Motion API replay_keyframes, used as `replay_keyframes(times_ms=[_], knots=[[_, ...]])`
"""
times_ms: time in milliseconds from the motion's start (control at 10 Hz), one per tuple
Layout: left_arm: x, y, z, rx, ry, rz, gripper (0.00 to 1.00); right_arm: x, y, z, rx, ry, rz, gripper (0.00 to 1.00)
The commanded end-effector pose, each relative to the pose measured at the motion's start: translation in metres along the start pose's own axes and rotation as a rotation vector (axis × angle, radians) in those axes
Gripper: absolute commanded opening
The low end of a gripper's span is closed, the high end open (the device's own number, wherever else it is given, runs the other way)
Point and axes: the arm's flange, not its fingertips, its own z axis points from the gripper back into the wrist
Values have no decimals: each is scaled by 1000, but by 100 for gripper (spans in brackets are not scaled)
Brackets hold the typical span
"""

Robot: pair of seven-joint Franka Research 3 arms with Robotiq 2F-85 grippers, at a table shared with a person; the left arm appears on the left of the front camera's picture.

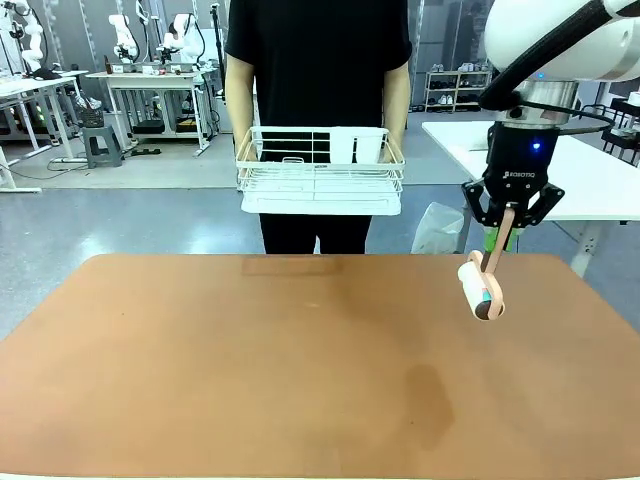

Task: Clean the table.
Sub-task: Clean the table with the Lint Roller when the human lifts the Dish drying rack, then place the Lint Roller down when the Dish drying rack is positioned in the middle of the table.

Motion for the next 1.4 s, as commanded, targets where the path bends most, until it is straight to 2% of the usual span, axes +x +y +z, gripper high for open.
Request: replay_keyframes(times_ms=[0,1300], knots=[[-1,0,4,-15,3,-23,100,-3,-1,8,1,-23,-7,21],[-1,0,4,-15,3,-23,100,-3,-1,8,1,-23,-7,21]])
